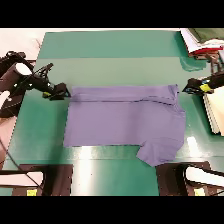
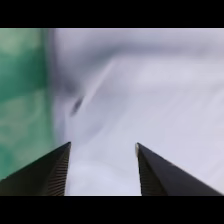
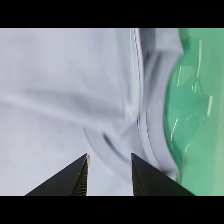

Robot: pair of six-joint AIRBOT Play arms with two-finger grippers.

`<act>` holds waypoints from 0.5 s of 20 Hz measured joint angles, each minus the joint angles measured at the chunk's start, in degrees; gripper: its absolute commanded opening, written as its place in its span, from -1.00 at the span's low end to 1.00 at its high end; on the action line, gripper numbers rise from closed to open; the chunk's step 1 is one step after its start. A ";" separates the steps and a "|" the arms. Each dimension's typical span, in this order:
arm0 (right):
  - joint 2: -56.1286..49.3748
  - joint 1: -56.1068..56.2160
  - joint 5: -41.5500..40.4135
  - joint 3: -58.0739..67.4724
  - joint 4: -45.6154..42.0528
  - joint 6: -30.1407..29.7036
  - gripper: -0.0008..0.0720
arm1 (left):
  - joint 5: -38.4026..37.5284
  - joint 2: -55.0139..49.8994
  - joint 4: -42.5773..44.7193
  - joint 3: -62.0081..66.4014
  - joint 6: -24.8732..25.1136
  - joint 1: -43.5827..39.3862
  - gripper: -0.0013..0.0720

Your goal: Fold the shirts.

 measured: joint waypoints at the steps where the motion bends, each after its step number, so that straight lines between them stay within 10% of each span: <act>1: 1.75 -0.44 1.36 -0.11 0.00 -0.15 -0.11 | -0.72 2.84 1.75 -2.69 -0.33 0.02 0.34; 10: 10.25 -1.66 4.07 -0.39 2.78 -0.87 -0.12 | -3.06 24.33 4.76 -35.17 -2.84 0.07 0.34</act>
